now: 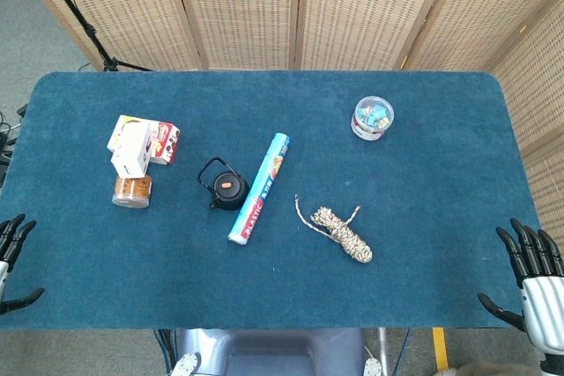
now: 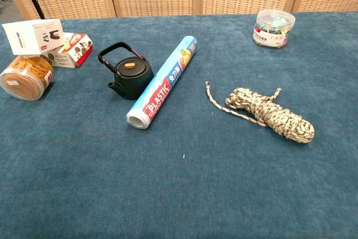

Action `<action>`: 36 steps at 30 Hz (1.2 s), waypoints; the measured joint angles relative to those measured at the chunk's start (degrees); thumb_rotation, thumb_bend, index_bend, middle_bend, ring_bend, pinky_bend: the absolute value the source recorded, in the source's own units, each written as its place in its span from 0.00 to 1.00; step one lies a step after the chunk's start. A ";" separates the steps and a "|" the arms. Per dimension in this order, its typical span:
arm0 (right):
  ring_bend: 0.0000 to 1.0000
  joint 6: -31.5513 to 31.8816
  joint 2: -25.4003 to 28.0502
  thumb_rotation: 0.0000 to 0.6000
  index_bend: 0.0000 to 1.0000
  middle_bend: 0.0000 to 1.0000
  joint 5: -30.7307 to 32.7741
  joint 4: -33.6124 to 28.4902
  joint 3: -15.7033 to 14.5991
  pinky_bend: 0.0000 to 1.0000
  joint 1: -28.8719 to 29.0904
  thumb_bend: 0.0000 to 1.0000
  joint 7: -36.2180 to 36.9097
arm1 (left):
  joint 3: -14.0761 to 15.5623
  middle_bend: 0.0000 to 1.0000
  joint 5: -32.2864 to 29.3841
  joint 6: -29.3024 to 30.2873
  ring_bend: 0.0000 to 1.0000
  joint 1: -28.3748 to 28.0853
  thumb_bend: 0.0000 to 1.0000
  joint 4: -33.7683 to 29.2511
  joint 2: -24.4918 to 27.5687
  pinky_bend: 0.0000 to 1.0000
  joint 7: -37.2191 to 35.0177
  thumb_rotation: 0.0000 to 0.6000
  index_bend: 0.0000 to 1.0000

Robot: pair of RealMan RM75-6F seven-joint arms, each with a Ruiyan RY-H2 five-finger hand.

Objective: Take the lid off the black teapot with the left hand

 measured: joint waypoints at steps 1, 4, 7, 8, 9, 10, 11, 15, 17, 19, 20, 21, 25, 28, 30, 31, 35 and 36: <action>0.00 0.01 0.00 1.00 0.00 0.00 0.00 0.01 -0.01 0.00 -0.01 0.00 0.00 | 0.01 0.00 0.01 0.00 0.00 0.00 0.00 0.03 -0.01 0.00 0.04 1.00 0.00; 0.00 -0.03 0.07 1.00 0.00 0.00 -0.02 0.00 -0.08 0.00 -0.03 0.00 0.15 | 0.06 0.00 -0.13 -0.21 0.00 0.00 0.00 0.06 -0.07 0.00 0.14 1.00 0.00; 0.00 0.28 0.19 1.00 0.00 0.00 0.04 -0.10 -0.01 0.00 -0.13 0.00 0.41 | 0.05 0.00 -0.30 -0.73 0.00 -0.24 0.00 -0.23 -0.05 0.00 0.14 1.00 0.00; 0.00 0.57 0.22 1.00 0.00 0.00 0.03 -0.14 0.05 0.00 -0.21 0.00 0.45 | -0.05 0.00 -0.32 -0.89 0.00 -0.42 0.00 -0.47 -0.06 0.00 0.06 1.00 0.00; 0.00 0.75 0.23 1.00 0.00 0.00 -0.02 -0.16 0.07 0.00 -0.28 0.00 0.45 | -0.18 0.00 -0.35 -1.16 0.00 -0.69 0.00 -0.89 -0.06 0.00 0.04 1.00 0.00; 0.00 0.84 0.24 1.00 0.00 0.00 -0.11 -0.18 0.08 0.00 -0.33 0.00 0.42 | -0.28 0.00 -0.29 -1.45 0.00 -0.99 0.00 -1.36 0.00 0.00 0.11 1.00 0.01; 0.00 0.87 0.22 1.00 0.00 0.00 -0.12 -0.20 0.11 0.00 -0.35 0.00 0.31 | -0.41 0.00 -0.16 -1.82 0.00 -1.38 0.00 -1.99 0.11 0.00 0.27 1.00 0.01; 0.00 0.21 0.14 1.00 0.00 0.00 0.36 -0.28 0.26 0.00 -0.09 0.00 0.01 | -1.71 0.00 0.23 -4.19 0.00 -4.11 0.00 -6.81 1.16 0.00 2.64 1.00 0.04; 0.00 -0.21 0.11 1.00 0.00 0.00 0.89 -0.32 0.41 0.00 0.09 0.00 -0.02 | -2.80 0.00 -0.12 -6.07 0.00 -6.01 0.00 -9.72 1.62 0.00 4.02 1.00 0.07; 0.00 -0.75 0.09 1.00 0.00 0.00 1.57 -0.37 0.61 0.00 0.32 0.00 -0.01 | -4.60 0.00 -1.41 -9.19 0.00 -8.92 0.00 -12.89 1.87 0.00 5.75 1.00 0.11; 0.00 -1.15 0.08 1.00 0.00 0.00 2.08 -0.40 0.75 0.00 0.49 0.00 0.01 | -5.52 0.00 -2.32 -10.69 0.00 -10.31 0.00 -13.97 1.82 0.00 6.54 1.00 0.14; 0.00 -1.50 0.07 1.00 0.00 0.00 2.51 -0.42 0.87 0.00 0.64 0.00 0.01 | -6.81 0.00 -3.92 -12.56 0.00 -12.17 0.00 -15.16 1.55 0.00 7.65 1.00 0.16; 0.00 -3.14 0.05 1.00 0.00 0.00 4.72 -0.46 1.49 0.00 1.34 0.00 0.09 | -11.17 0.00 -11.73 -17.77 0.00 -18.41 0.00 -16.92 -1.50 0.00 12.61 1.00 0.26; 0.00 -4.32 0.08 1.00 0.00 0.00 6.20 -0.47 1.95 0.00 1.89 0.00 0.24 | -14.11 0.00 -19.48 -20.83 0.00 -23.30 0.00 -17.05 -5.27 0.00 18.09 1.00 0.31; 0.00 -4.94 0.12 1.00 0.00 0.00 7.06 -0.44 2.20 0.00 2.18 0.00 0.43 | -15.90 0.00 -25.44 -22.64 0.00 -26.89 0.03 -16.58 -8.36 0.00 21.84 1.00 0.35; 0.00 -5.27 0.14 1.00 0.00 0.00 7.49 -0.43 2.30 0.00 2.31 0.00 0.53 | -16.62 0.00 -28.15 -23.28 0.00 -28.54 0.05 -16.20 -9.80 0.00 23.43 1.00 0.36; 0.00 -6.84 0.18 1.00 0.00 0.00 9.78 -0.21 2.94 0.00 3.00 0.00 0.90 | -19.31 0.00 -39.84 -24.56 0.00 -36.04 0.10 -13.55 -16.87 0.00 31.91 1.00 0.39; 0.00 -7.21 0.19 1.00 0.00 0.00 10.32 -0.15 3.10 0.00 3.17 0.00 1.05 | -20.03 0.00 -43.09 -24.59 0.00 -38.27 0.11 -12.47 -19.25 0.00 34.40 1.00 0.39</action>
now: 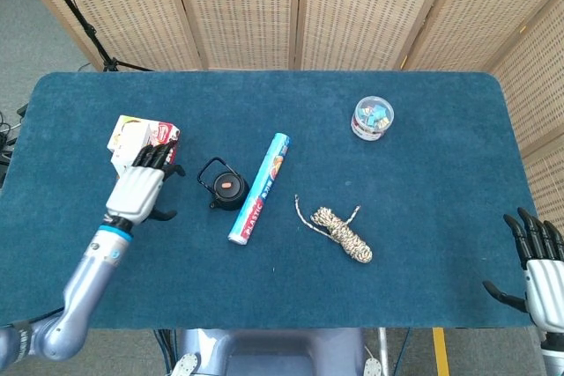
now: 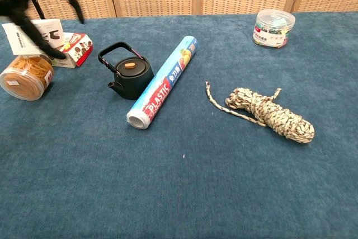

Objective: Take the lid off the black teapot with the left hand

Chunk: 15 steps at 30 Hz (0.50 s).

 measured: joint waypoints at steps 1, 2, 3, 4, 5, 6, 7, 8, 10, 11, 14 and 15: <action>0.00 -0.35 0.02 1.00 0.00 0.00 0.52 0.08 0.17 0.00 0.16 0.00 0.16 | -0.51 0.00 -2.26 0.04 0.00 -1.60 0.13 0.90 -1.78 0.00 1.49 1.00 0.40; 0.00 -0.79 0.05 1.00 0.00 0.00 1.25 0.20 0.40 0.00 0.37 0.00 0.37 | -0.98 0.00 -4.33 0.13 0.00 -3.12 0.15 1.96 -3.57 0.00 2.65 1.00 0.41; 0.00 -1.12 0.08 1.00 0.00 0.00 1.77 0.29 0.57 0.00 0.53 0.00 0.53 | -1.50 0.00 -6.56 0.33 0.00 -4.96 0.17 3.60 -5.78 0.00 3.82 1.00 0.41; 0.00 -1.42 0.10 1.00 0.00 0.00 2.21 0.37 0.74 0.00 0.68 0.00 0.69 | -1.80 0.00 -7.79 0.50 0.00 -6.15 0.19 4.89 -7.21 0.00 4.54 1.00 0.42; 0.00 -1.73 0.15 1.00 0.00 0.00 2.76 0.48 0.93 0.00 0.84 0.00 0.92 | -2.05 0.00 -8.79 0.61 0.00 -7.21 0.19 6.14 -8.49 0.00 5.18 1.00 0.42; 0.00 -1.97 0.19 1.00 0.00 0.00 3.18 0.56 1.08 0.00 0.95 0.00 1.10 | -2.35 0.00 -10.03 0.72 0.00 -8.57 0.20 7.86 -10.03 0.00 6.01 1.00 0.42; 0.00 -2.20 0.24 1.00 0.00 0.00 3.59 0.65 1.22 0.00 1.07 0.00 1.29 | -2.54 0.00 -11.02 0.82 0.00 -9.59 0.20 9.19 -11.14 0.00 6.68 1.00 0.42; 0.00 -2.46 0.30 1.00 0.00 0.00 4.06 0.77 1.39 0.00 1.19 0.00 1.52 | -2.69 0.00 -11.95 0.99 0.00 -10.59 0.20 10.48 -12.19 0.00 7.42 1.00 0.43; 0.00 -2.74 0.40 1.00 0.00 0.00 4.66 0.95 1.61 0.00 1.33 0.00 1.85 | -2.87 0.00 -13.76 1.56 0.00 -12.65 0.20 13.28 -14.29 0.00 9.24 1.00 0.44; 0.00 -2.87 0.46 1.00 0.00 0.00 5.02 1.07 1.74 0.00 1.40 0.00 2.05 | -2.94 0.00 -14.56 1.87 0.00 -13.40 0.20 14.35 -15.11 0.00 9.91 1.00 0.45; 0.00 -3.10 0.61 1.00 0.00 0.00 5.56 1.30 1.95 0.00 1.52 0.00 2.40 | -3.12 0.00 -16.82 2.85 0.00 -15.40 0.20 17.04 -17.23 0.00 11.78 1.00 0.46; 0.00 -3.15 0.65 1.00 0.00 0.00 5.67 1.35 1.98 0.00 1.55 0.00 2.50 | -3.13 0.00 -17.48 3.07 0.00 -16.01 0.20 17.85 -17.86 0.00 12.27 1.00 0.46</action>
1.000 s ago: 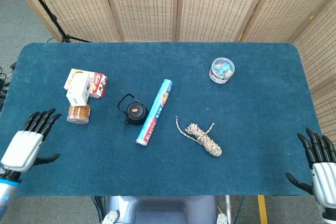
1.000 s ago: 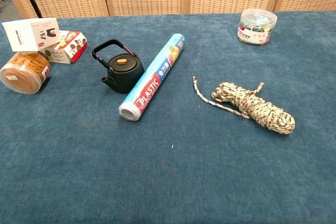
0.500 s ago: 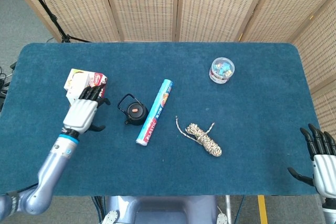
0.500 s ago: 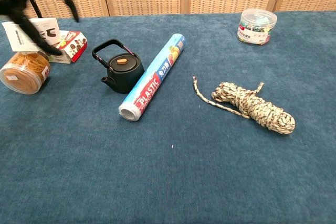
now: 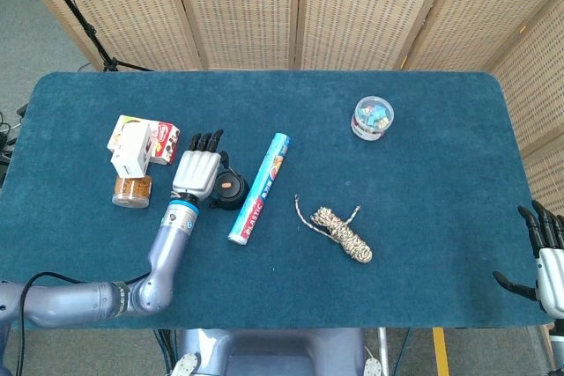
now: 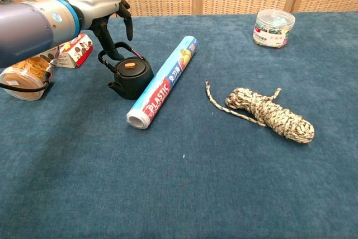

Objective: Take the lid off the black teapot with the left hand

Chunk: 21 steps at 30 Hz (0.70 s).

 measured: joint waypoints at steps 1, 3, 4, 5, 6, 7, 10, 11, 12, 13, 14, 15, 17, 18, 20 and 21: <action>0.00 -0.04 0.03 1.00 0.00 0.00 0.13 0.06 0.04 0.00 0.02 0.00 0.10 | 0.01 0.00 -0.41 0.17 0.00 -0.38 0.21 0.51 -0.47 0.00 0.22 1.00 0.46; 0.00 -0.16 0.11 1.00 0.00 0.00 0.46 0.15 0.12 0.00 0.07 0.00 0.29 | 0.21 0.00 -1.06 0.79 0.00 -1.04 0.21 1.26 -1.43 0.00 0.89 1.00 0.46; 0.00 -0.25 0.16 1.00 0.00 0.00 0.61 0.16 0.15 0.00 0.09 0.00 0.41 | 0.34 0.00 -1.39 1.16 0.00 -1.29 0.21 1.46 -1.86 0.00 1.29 1.00 0.46; 0.00 -0.38 0.22 1.00 0.00 0.00 0.82 0.16 0.19 0.00 0.12 0.00 0.57 | 0.45 0.00 -1.74 1.56 0.00 -1.53 0.21 1.67 -2.29 0.00 1.68 1.00 0.46; 0.00 -0.45 0.27 1.00 0.00 0.00 0.96 0.14 0.21 0.00 0.14 0.00 0.64 | 0.55 0.00 -2.19 2.09 0.00 -1.80 0.21 1.94 -2.79 0.00 2.10 1.00 0.46; 0.00 -0.55 0.33 1.00 0.00 0.00 1.10 0.12 0.22 0.00 0.16 0.00 0.71 | 0.58 0.00 -2.55 2.49 0.00 -1.95 0.21 2.15 -3.14 0.00 2.31 1.00 0.46; 0.00 -0.78 0.50 1.00 0.00 0.00 1.29 0.06 0.20 0.00 0.21 0.00 1.05 | 0.52 0.00 -3.94 3.89 0.00 -2.50 0.21 3.12 -4.49 0.00 3.14 1.00 0.46; 0.00 -0.81 0.56 1.00 0.00 0.00 1.28 0.04 0.19 0.00 0.23 0.00 1.20 | 0.46 0.00 -4.29 4.10 0.00 -2.63 0.21 3.37 -4.76 0.00 3.30 1.00 0.46; 0.00 -0.83 0.60 1.00 0.00 0.00 1.27 0.03 0.18 0.00 0.24 0.00 1.30 | 0.34 0.00 -4.78 4.35 0.00 -2.77 0.21 3.58 -5.08 0.00 3.46 1.00 0.46; 0.00 -0.85 0.63 1.00 0.00 0.00 1.25 0.03 0.16 0.00 0.25 0.00 1.39 | 0.24 0.00 -5.11 4.54 0.00 -2.87 0.21 3.78 -5.35 0.00 3.56 1.00 0.46; 0.00 -0.87 0.66 1.00 0.00 0.00 1.24 0.04 0.15 0.00 0.26 0.00 1.52 | 0.15 0.00 -5.37 4.69 0.00 -2.97 0.21 4.01 -5.58 0.00 3.65 1.00 0.46; 0.00 -0.89 0.69 1.00 0.00 0.00 1.24 0.05 0.15 0.00 0.27 0.00 1.61 | 0.05 0.00 -5.65 4.79 0.00 -3.09 0.21 4.29 -5.83 0.00 3.75 1.00 0.46; 0.00 -0.91 0.75 1.00 0.00 0.00 1.29 0.09 0.15 0.00 0.28 0.00 1.86 | -0.04 0.00 -5.93 5.12 0.00 -3.22 0.21 4.69 -6.17 0.00 3.91 1.00 0.46; 0.00 -0.91 0.80 1.00 0.00 0.00 1.33 0.12 0.16 0.00 0.27 0.00 2.04 | -0.14 0.00 -6.08 5.48 0.00 -3.27 0.21 4.88 -6.46 0.00 3.94 1.00 0.47; 0.00 -0.91 0.87 1.00 0.00 0.00 1.40 0.17 0.19 0.00 0.27 0.00 2.25 | -0.36 0.00 -6.36 6.00 0.00 -3.31 0.23 5.21 -6.94 0.00 3.90 1.00 0.49; 0.00 -0.90 0.90 1.00 0.00 0.00 1.42 0.18 0.20 0.00 0.28 0.00 2.34 | -0.50 0.00 -6.62 6.15 0.00 -3.31 0.24 5.30 -7.11 0.00 3.86 1.00 0.49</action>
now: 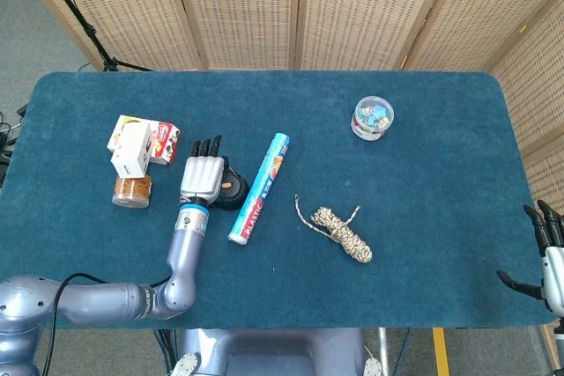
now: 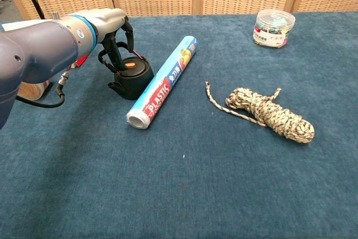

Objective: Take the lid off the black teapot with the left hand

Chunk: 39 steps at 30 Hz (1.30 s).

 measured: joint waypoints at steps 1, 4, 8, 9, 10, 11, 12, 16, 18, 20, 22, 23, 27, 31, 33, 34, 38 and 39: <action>0.00 0.01 0.03 1.00 0.00 0.00 0.01 0.00 0.01 0.00 0.00 0.00 0.07 | -0.12 0.00 -0.21 0.13 0.00 0.00 0.25 0.05 -0.12 0.00 -0.01 1.00 0.50; 0.00 0.08 0.10 1.00 0.00 0.00 -0.03 0.01 0.01 0.00 -0.02 0.00 0.29 | -0.47 0.00 -0.96 0.64 0.00 -0.04 0.27 0.31 -0.54 0.00 0.19 1.00 0.52; 0.00 0.21 0.24 1.00 0.00 0.00 -0.12 0.00 -0.02 0.00 -0.08 0.00 0.65 | -0.94 0.00 -1.88 1.42 0.00 -0.21 0.29 0.69 -1.18 0.00 0.77 1.00 0.53; 0.00 0.28 0.27 1.00 0.00 0.00 -0.15 0.00 -0.03 0.00 -0.10 0.00 0.73 | -1.11 0.00 -2.10 1.65 0.00 -0.25 0.29 0.72 -1.38 0.00 0.87 1.00 0.53; 0.00 0.34 0.30 1.00 0.00 0.00 -0.19 -0.01 -0.04 0.00 -0.13 0.00 0.78 | -1.19 0.00 -2.22 1.75 0.00 -0.27 0.29 0.71 -1.46 0.00 0.96 1.00 0.53; 0.00 0.41 0.33 1.00 0.00 0.00 -0.23 -0.01 -0.04 0.00 -0.15 0.00 0.84 | -1.27 0.00 -2.36 1.85 0.00 -0.28 0.29 0.69 -1.52 0.00 1.06 1.00 0.53; 0.00 0.43 0.35 1.00 0.00 0.00 -0.27 -0.02 -0.05 0.00 -0.17 0.00 0.91 | -1.41 0.00 -2.54 1.93 0.00 -0.31 0.30 0.65 -1.59 0.00 1.16 1.00 0.53; 0.00 0.60 0.40 1.00 0.00 0.00 -0.50 0.06 -0.12 0.00 -0.23 0.00 1.26 | -2.10 0.00 -3.47 2.82 0.00 -0.43 0.32 0.43 -1.96 0.00 1.60 1.00 0.53; 0.00 0.67 0.45 1.00 0.00 0.00 -0.61 0.06 -0.18 0.00 -0.26 0.00 1.40 | -2.47 0.00 -4.03 3.50 0.00 -0.53 0.33 0.36 -2.22 0.00 2.09 1.00 0.53; 0.00 0.70 0.49 1.00 0.00 0.00 -0.68 0.03 -0.22 0.00 -0.28 0.00 1.48 | -2.72 0.00 -4.39 3.88 0.00 -0.58 0.33 0.38 -2.42 0.00 2.36 1.00 0.53; 0.00 0.77 0.52 1.00 0.00 0.00 -0.76 0.01 -0.23 0.00 -0.29 0.00 1.54 | -2.82 0.00 -4.70 3.96 0.00 -0.59 0.33 0.44 -2.56 0.00 2.60 1.00 0.53; 0.00 0.86 0.54 1.00 0.00 0.00 -0.83 0.01 -0.25 0.00 -0.32 0.00 1.63 | -2.87 0.00 -4.90 3.98 0.00 -0.58 0.33 0.44 -2.61 0.00 2.69 1.00 0.53; 0.00 1.00 0.65 1.00 0.00 0.00 -0.98 -0.06 -0.32 0.00 -0.41 0.00 1.84 | -3.06 0.00 -5.23 4.05 0.00 -0.56 0.34 0.86 -3.15 0.00 2.83 1.00 0.54; 0.00 1.18 0.73 1.00 0.00 0.00 -1.02 -0.10 -0.32 0.00 -0.50 0.00 2.03 | -3.36 0.00 -5.05 4.26 0.00 -0.64 0.35 1.09 -3.63 0.00 2.69 1.00 0.54; 0.00 1.22 0.79 1.00 0.00 0.00 -1.04 -0.09 -0.33 0.00 -0.52 0.00 2.18 | -3.50 0.00 -4.90 4.57 0.00 -0.77 0.35 1.28 -3.85 0.00 2.82 1.00 0.54; 0.00 1.23 0.80 1.00 0.00 0.00 -1.06 -0.09 -0.33 0.00 -0.53 0.00 2.23 | -3.52 0.00 -4.87 4.66 0.00 -0.82 0.35 1.41 -3.94 0.00 2.95 1.00 0.54; 0.00 1.08 0.82 1.00 0.00 0.00 -1.08 -0.02 -0.36 0.00 -0.46 0.00 2.33 | -3.56 0.00 -4.92 4.68 0.00 -0.87 0.35 2.12 -4.27 0.00 3.26 1.00 0.54; 0.00 1.02 0.83 1.00 0.00 0.00 -1.06 -0.01 -0.37 0.00 -0.44 0.00 2.35 | -3.59 0.00 -4.98 4.60 0.00 -0.89 0.35 2.45 -4.39 0.00 3.32 1.00 0.54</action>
